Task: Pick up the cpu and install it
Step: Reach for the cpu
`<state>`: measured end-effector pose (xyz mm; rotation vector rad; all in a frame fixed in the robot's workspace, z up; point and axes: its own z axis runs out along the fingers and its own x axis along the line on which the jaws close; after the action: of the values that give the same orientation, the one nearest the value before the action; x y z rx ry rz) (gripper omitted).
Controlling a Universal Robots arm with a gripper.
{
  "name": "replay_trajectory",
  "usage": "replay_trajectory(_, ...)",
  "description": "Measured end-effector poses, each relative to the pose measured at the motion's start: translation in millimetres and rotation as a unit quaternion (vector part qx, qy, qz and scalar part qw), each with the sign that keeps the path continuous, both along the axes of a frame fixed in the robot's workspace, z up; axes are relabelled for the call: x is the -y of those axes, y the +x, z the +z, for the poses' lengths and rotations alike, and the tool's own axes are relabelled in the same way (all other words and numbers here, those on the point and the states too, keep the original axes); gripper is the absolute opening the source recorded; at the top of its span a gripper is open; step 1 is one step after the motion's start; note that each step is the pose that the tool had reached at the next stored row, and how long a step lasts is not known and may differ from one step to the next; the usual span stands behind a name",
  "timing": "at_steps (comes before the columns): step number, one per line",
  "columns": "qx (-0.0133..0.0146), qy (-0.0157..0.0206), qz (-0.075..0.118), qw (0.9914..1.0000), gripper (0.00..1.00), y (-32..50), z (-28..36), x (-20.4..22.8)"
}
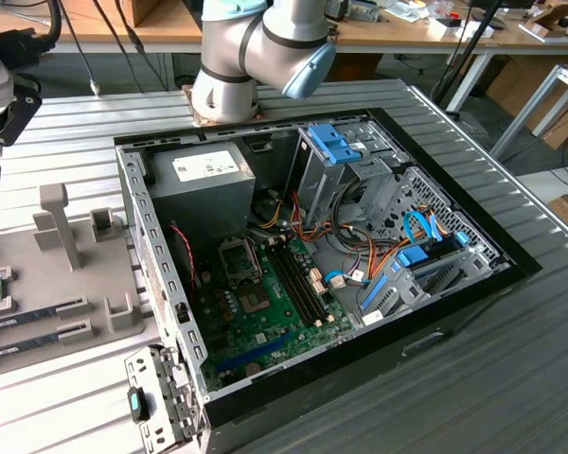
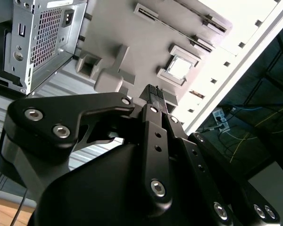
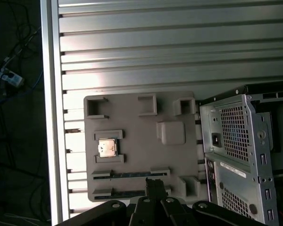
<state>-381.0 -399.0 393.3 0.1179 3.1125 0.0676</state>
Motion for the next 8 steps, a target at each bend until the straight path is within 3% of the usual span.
replay_trajectory(8, 0.0, 0.0, 0.0, 1.0, 0.11, -5.7, 0.0, 0.0)
